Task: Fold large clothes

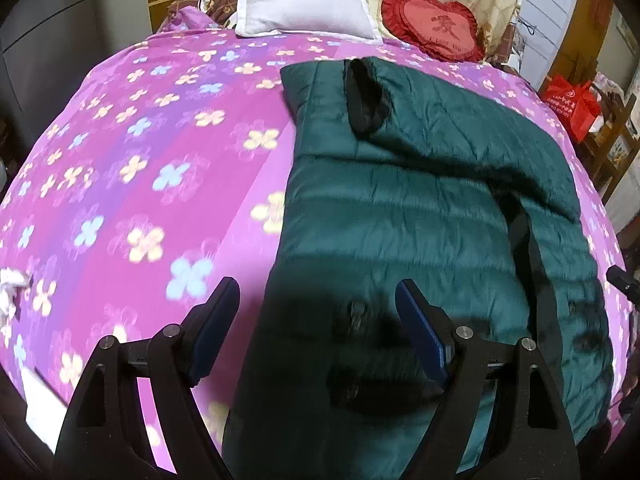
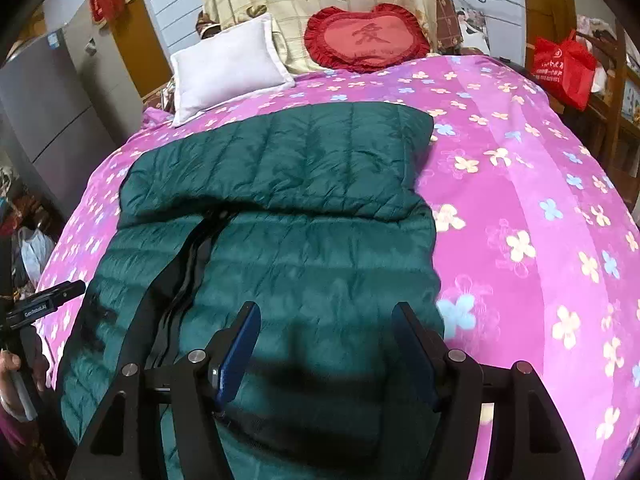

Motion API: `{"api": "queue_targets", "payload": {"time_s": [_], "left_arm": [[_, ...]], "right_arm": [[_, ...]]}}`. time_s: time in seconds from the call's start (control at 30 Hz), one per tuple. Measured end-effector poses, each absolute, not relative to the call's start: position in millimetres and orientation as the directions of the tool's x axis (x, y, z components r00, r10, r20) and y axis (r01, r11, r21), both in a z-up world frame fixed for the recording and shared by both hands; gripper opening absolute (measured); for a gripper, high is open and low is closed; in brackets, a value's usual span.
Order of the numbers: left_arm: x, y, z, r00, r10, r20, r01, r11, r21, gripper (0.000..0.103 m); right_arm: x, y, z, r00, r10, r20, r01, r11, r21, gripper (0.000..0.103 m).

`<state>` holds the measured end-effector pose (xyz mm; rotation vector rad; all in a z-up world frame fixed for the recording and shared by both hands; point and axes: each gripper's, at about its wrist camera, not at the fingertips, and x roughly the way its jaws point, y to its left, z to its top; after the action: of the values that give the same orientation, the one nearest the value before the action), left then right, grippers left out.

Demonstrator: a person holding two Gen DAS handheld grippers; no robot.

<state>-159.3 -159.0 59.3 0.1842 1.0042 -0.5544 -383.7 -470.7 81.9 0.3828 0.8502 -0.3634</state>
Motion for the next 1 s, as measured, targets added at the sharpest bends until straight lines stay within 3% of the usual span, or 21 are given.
{"api": "queue_targets", "payload": {"time_s": [0.2,0.53,1.0], "left_arm": [[-178,-144,53,0.370,-0.379,-0.848,0.531,0.836,-0.141,0.080],[-212,-133,68,0.328,-0.465,-0.822,0.604,0.773,-0.196,0.081],[-229,-112,59,0.281,-0.451,-0.847,0.596,0.774,-0.215,0.080]], "right_arm": [[-404,-446,87,0.611,-0.151,-0.777,0.438,0.882,0.172,0.066],[-449,-409,101,0.734,-0.093,-0.672,0.330,0.915,0.233,0.066],[-479,-386,93,0.706,-0.103,-0.700,0.320,0.929,0.186,0.070]]}}
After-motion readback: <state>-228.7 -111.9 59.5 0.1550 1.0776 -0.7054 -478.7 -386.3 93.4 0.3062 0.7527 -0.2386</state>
